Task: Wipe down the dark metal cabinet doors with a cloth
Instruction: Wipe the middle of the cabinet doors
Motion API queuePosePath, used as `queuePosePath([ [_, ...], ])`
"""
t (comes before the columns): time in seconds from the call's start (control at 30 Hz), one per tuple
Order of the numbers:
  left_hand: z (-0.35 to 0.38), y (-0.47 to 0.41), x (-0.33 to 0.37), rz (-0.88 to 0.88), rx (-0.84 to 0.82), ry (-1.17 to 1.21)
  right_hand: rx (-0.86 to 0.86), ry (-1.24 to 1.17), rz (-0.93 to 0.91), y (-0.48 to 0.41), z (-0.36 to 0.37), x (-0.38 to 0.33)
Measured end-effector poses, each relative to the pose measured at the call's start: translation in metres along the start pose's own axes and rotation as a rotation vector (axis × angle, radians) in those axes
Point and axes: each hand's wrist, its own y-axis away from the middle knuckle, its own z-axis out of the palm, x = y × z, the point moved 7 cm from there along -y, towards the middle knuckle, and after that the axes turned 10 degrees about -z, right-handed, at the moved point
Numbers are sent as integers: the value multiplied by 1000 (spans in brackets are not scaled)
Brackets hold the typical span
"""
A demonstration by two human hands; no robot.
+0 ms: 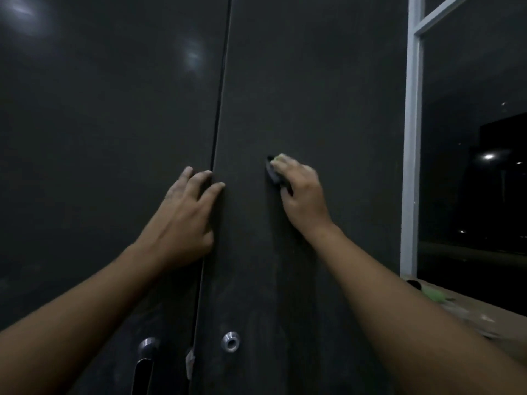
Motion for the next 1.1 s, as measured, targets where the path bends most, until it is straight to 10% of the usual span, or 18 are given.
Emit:
queuePosePath([
  [0.1,-14,3,-2,-54,21,65,101,-33,142,-38,12,-23],
  [0.57,-4,6,5,-39,-4,56,-227,-121,-593,70,46,-89],
  [0.83,28,-19,35,107,-129,-185,199,-105,107,29,0,13],
  [1.1,59,-28,54,122,-137,-322,366,-62,416,65,-5,31],
])
